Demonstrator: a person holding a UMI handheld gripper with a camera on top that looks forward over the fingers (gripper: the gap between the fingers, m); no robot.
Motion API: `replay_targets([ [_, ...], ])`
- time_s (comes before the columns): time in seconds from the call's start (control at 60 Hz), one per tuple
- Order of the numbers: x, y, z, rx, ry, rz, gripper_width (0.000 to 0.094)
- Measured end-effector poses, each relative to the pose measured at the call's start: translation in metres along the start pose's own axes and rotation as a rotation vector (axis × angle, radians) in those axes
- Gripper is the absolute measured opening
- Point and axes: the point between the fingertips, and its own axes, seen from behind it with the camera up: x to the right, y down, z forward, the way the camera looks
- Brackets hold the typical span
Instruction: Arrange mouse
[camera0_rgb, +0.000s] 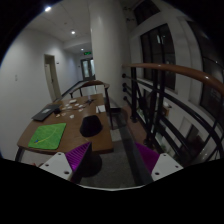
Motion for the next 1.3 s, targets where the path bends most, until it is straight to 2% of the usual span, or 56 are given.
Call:
replay_targets([
  [0.2,-0.038,-0.01,0.05,0.002,-0.108,-0.019,0.0847],
  [0.217,-0.049,-0.013,0.072,0.0,-0.121,-0.025,0.0846],
  [0.333,-0.081,-0.011,0.103,-0.033,-0.198,-0.056,0.0843],
  [0.433,-0.118,-0.013,0.156,-0.06,-0.24,-0.058,0.0847],
  [0.533,-0.136,-0.013,0.194,-0.084,-0.23,-0.085,0.0853],
  [0.633,-0.133,-0.022,0.225,-0.082,-0.159,-0.113,0.0835],
  [0.683,-0.132,-0.025,0.241,-0.085,-0.114,-0.094,0.0799],
  [0.7,-0.13,-0.025,0.245,-0.09,-0.092,-0.084,0.0732],
  [0.733,-0.129,-0.029,0.252,-0.086,-0.07,-0.068,0.0695],
  [0.8,-0.123,-0.034,0.254,-0.08,-0.047,-0.039,0.0521],
  [0.917,-0.117,-0.041,0.257,-0.041,-0.001,-0.018,0.0397],
  [0.967,-0.112,-0.045,0.254,-0.006,0.042,-0.071,0.0284],
  [1.05,-0.113,-0.05,0.254,0.048,0.066,-0.136,0.0218],
  [1.167,-0.119,-0.053,0.244,0.055,0.069,-0.142,0.0187],
  [1.3,-0.16,-0.104,0.189,0.182,0.05,-0.222,0.0185],
])
